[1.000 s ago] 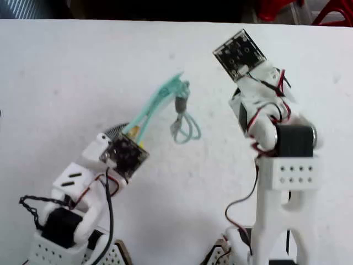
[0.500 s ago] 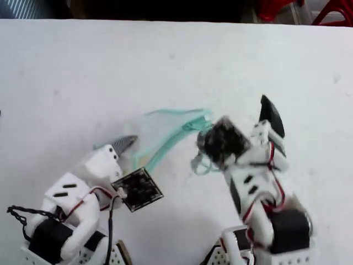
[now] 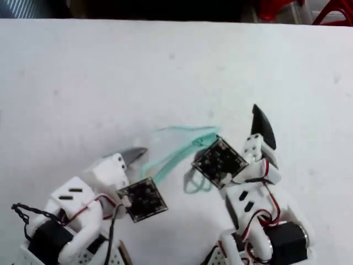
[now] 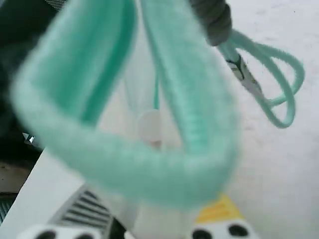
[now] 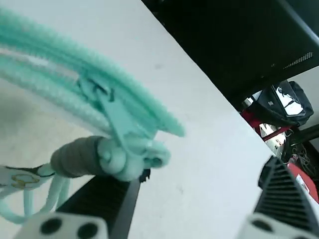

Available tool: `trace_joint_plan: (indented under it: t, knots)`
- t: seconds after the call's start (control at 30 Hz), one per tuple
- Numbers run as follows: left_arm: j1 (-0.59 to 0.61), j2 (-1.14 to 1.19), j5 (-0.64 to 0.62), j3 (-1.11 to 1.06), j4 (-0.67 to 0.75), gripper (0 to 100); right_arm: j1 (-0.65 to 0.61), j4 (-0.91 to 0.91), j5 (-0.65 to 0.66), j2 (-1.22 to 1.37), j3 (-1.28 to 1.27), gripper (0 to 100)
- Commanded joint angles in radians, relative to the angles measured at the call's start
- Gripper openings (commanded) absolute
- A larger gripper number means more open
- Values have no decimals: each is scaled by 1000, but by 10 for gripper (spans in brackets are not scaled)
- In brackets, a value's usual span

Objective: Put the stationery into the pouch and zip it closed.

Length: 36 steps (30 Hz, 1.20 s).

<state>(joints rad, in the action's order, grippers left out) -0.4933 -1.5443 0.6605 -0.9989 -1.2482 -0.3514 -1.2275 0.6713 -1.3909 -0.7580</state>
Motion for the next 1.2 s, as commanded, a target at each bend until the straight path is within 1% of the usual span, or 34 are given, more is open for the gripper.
trace_joint_plan:
  t: [0.0,0.1,0.17,0.27,0.37,0.47,0.53,0.6,0.7,0.77,0.9,1.0,1.17]
  knots:
    - [-21,-21,-11,71,9,22,-120,-53,-34,7,109,334]
    - [-21,-21,-11,66,9,22,-219,-134,-35,7,161,334]
    - [-24,-21,-11,64,8,22,-249,-173,-37,7,187,334]
    - [-24,-21,-11,64,8,22,-248,-197,-38,2,216,334]
    - [-24,-21,-11,64,8,22,-249,-193,-77,-4,226,334]
    - [-24,-21,-11,64,8,22,-254,-194,-84,-4,226,332]
    - [-19,-21,-11,64,8,22,-255,-214,-84,-4,236,294]
    - [-18,-21,-11,64,8,22,-266,-254,-86,-4,270,217]
    - [-22,-21,-11,64,8,22,-374,-309,-86,-4,328,101]
    - [-24,-21,-12,64,8,22,-432,-315,-86,1,347,63]
    - [-22,-21,-49,64,8,22,-435,-320,-86,-4,358,111]
    - [-18,-21,-52,64,8,22,-435,-352,-86,-4,384,155]
    - [-18,-21,-54,64,8,22,-433,-429,-84,-4,457,168]
